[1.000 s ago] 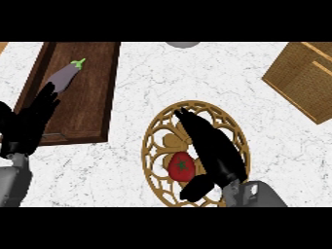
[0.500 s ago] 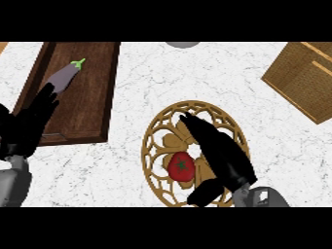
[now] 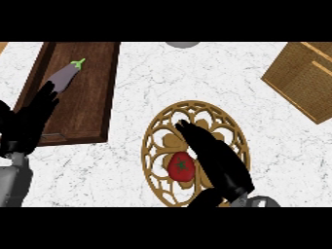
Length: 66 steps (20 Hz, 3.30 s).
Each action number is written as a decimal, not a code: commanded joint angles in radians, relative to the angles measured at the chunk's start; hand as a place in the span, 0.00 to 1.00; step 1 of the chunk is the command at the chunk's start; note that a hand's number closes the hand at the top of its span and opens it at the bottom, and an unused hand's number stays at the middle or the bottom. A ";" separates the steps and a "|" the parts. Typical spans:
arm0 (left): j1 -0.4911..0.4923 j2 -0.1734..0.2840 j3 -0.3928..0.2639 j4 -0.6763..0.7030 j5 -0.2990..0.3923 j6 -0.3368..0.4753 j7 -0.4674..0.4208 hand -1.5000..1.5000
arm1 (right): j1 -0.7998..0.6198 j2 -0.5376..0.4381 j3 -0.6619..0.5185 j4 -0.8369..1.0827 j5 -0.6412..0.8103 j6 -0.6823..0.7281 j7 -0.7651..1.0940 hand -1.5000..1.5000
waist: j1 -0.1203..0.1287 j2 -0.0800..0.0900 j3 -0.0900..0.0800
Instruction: Pick the tomato from the placemat and place it in the basket
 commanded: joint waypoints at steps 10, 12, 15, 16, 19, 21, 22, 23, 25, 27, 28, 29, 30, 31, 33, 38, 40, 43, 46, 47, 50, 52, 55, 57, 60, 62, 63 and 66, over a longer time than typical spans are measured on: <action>0.004 -0.008 0.034 0.005 -0.022 -0.034 -0.006 0.50 | 0.001 0.076 0.062 0.192 0.205 -0.081 -0.070 1.00 | 0.001 0.001 0.000; 0.047 -0.015 0.018 -0.119 -0.011 -0.021 0.070 0.50 | -0.032 0.031 0.045 0.223 0.196 -0.022 -0.095 1.00 | 0.007 0.000 0.000; 0.026 -0.012 0.051 -0.010 -0.018 -0.045 -0.014 0.50 | -0.024 0.050 0.032 0.201 0.218 -0.004 -0.099 1.00 | 0.002 0.000 0.000; -0.048 0.010 0.062 0.050 -0.018 -0.054 -0.001 0.50 | -0.033 0.080 0.100 0.203 0.223 -0.042 -0.038 1.00 | 0.000 0.001 0.000; -0.040 -0.028 0.033 -0.001 -0.042 -0.020 0.021 0.50 | -0.052 0.081 0.078 0.269 0.239 -0.068 -0.090 1.00 | 0.002 0.000 0.000; 0.015 -0.033 0.035 -0.064 -0.028 -0.022 0.054 0.50 | -0.062 0.069 0.024 0.273 0.235 -0.014 -0.135 1.00 | 0.005 0.000 0.000; -0.058 -0.014 0.041 -0.026 -0.011 -0.041 0.073 0.50 | -0.150 0.081 0.043 0.317 0.170 -0.094 0.042 1.00 | 0.011 0.001 0.000; -0.014 -0.028 0.030 -0.026 -0.022 -0.038 0.038 0.50 | -0.171 0.081 0.006 0.351 0.157 -0.158 0.126 1.00 | 0.027 0.004 0.000; -0.046 -0.030 0.032 -0.016 -0.017 -0.035 0.041 0.50 | -0.219 0.082 -0.074 0.387 0.173 -0.242 0.254 1.00 | 0.044 0.011 0.000; -0.031 -0.035 0.014 -0.015 -0.030 -0.043 0.020 0.50 | -0.271 0.082 -0.170 0.416 0.178 -0.284 0.371 1.00 | 0.059 0.019 -0.001; -0.050 -0.051 -0.005 -0.015 -0.042 -0.034 0.024 0.50 | -0.320 0.082 -0.173 0.449 0.175 -0.311 0.422 1.00 | 0.060 0.020 0.000; -0.069 -0.041 0.009 0.000 -0.032 -0.041 0.025 0.50 | -0.364 0.082 -0.168 0.505 0.160 -0.352 0.455 1.00 | 0.070 0.023 0.000; -0.068 -0.057 -0.011 -0.002 -0.046 -0.033 0.016 0.50 | -0.434 0.082 -0.164 0.553 0.150 -0.351 0.510 1.00 | 0.089 0.026 -0.001; -0.080 -0.034 0.002 0.003 -0.025 -0.064 0.029 0.50 | -0.474 0.082 -0.159 0.610 0.134 -0.403 0.526 1.00 | 0.095 0.025 0.000; -0.091 -0.038 0.007 -0.005 -0.030 -0.041 0.052 0.50 | -0.558 0.082 -0.162 0.696 0.082 -0.493 0.547 1.00 | 0.086 0.020 0.001; -0.084 -0.039 0.000 0.029 -0.026 -0.068 0.028 0.50 | -0.681 0.082 -0.172 0.693 0.032 -0.777 0.474 1.00 | 0.093 0.021 0.001; -0.084 -0.058 -0.012 0.033 -0.049 -0.044 0.000 0.50 | -0.698 0.082 -0.119 0.679 0.063 -0.914 0.460 1.00 | 0.096 0.020 0.000; -0.082 -0.058 -0.011 0.041 -0.055 -0.036 0.009 0.50 | -0.857 0.082 -0.091 0.773 0.147 -0.959 0.537 1.00 | 0.079 0.013 -0.002; -0.033 -0.073 -0.026 -0.013 -0.064 -0.023 0.015 0.50 | -0.979 0.082 -0.099 0.851 0.206 -0.978 0.673 1.00 | 0.073 0.005 -0.002; -0.057 -0.063 -0.015 0.039 -0.066 -0.029 0.000 0.50 | -1.024 0.082 -0.097 0.849 0.209 -0.964 0.715 1.00 | 0.056 0.006 -0.002; -0.019 -0.047 0.015 0.031 -0.055 -0.031 -0.028 0.50 | -1.120 0.082 -0.144 0.902 0.256 -0.910 0.781 1.00 | 0.044 0.002 -0.002; -0.046 0.001 0.050 0.030 -0.012 -0.078 0.010 0.50 | -1.123 0.082 -0.215 0.965 0.282 -0.915 0.721 1.00 | 0.027 0.004 -0.001; 0.003 -0.030 0.032 0.040 -0.056 -0.043 -0.059 0.50 | -1.212 0.082 -0.236 1.026 0.320 -0.853 0.777 1.00 | 0.024 0.003 -0.002; -0.008 -0.004 0.052 0.011 -0.020 -0.069 -0.001 0.50 | -1.244 0.016 -0.310 1.046 0.307 -0.850 0.714 1.00 | 0.025 0.003 -0.001; -0.020 -0.053 0.025 0.026 -0.052 -0.022 -0.020 0.50 | -1.342 0.009 -0.352 1.134 0.347 -0.839 0.735 1.00 | 0.028 0.006 -0.002; -0.066 -0.043 0.030 0.034 -0.031 -0.039 0.028 0.50 | -1.349 -0.074 -0.395 1.184 0.334 -0.858 0.652 1.00 | 0.029 0.012 -0.001; -0.080 -0.010 0.039 0.008 -0.037 -0.042 0.059 0.50 | -1.335 -0.062 -0.399 1.207 0.342 -0.883 0.647 1.00 | 0.029 0.009 -0.001; -0.046 -0.040 0.032 0.048 -0.040 -0.048 -0.022 0.50 | -1.378 -0.077 -0.418 1.247 0.382 -0.884 0.682 1.00 | 0.022 0.008 -0.002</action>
